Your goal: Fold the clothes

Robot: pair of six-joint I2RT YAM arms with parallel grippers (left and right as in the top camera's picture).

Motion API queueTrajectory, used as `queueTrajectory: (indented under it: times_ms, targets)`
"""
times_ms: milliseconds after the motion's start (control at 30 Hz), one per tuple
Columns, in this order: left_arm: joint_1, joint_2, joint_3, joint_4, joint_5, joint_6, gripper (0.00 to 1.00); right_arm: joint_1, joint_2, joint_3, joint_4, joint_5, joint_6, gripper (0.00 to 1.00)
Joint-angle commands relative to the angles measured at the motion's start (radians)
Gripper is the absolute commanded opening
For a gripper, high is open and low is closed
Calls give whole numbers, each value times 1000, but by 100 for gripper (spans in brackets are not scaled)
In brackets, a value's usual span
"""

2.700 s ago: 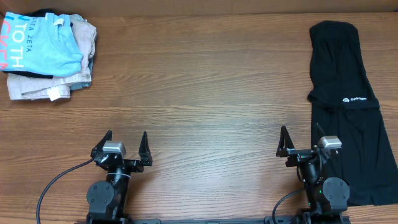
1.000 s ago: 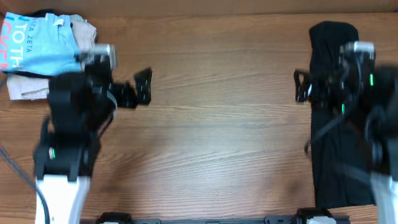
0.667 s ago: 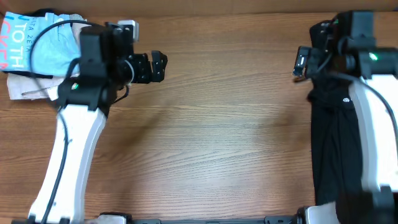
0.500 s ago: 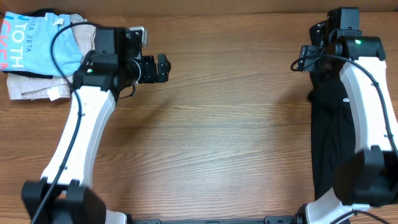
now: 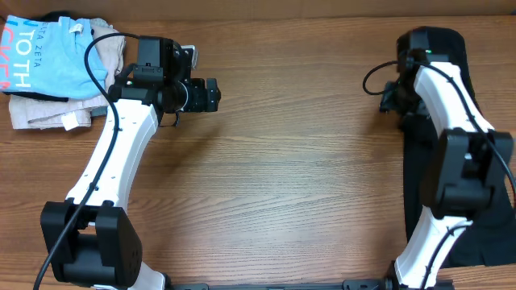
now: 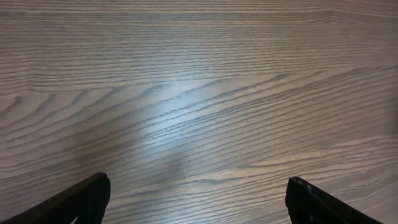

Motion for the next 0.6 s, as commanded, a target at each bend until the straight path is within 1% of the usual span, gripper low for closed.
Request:
queueTrajectory:
  times_ms: [0, 67, 200, 333, 400, 567]
  targets:
    - [-13, 5, 17, 1, -27, 18, 92, -3, 46, 20, 0, 97, 97, 67]
    - [-13, 5, 17, -4, -27, 18, 93, -3, 60, 19, 2, 118, 110, 66]
    - [-13, 5, 17, -10, -31, 18, 92, -4, 68, 18, 12, 168, 117, 59]
    - [-13, 5, 17, -11, -31, 19, 92, -5, 68, 6, 25, 196, 117, 45]
    - [-13, 5, 17, -16, -31, 19, 92, -5, 69, -11, 38, 193, 117, 39]
    - [-13, 5, 17, -22, -35, 19, 92, -5, 69, -87, 92, 184, 112, 40]
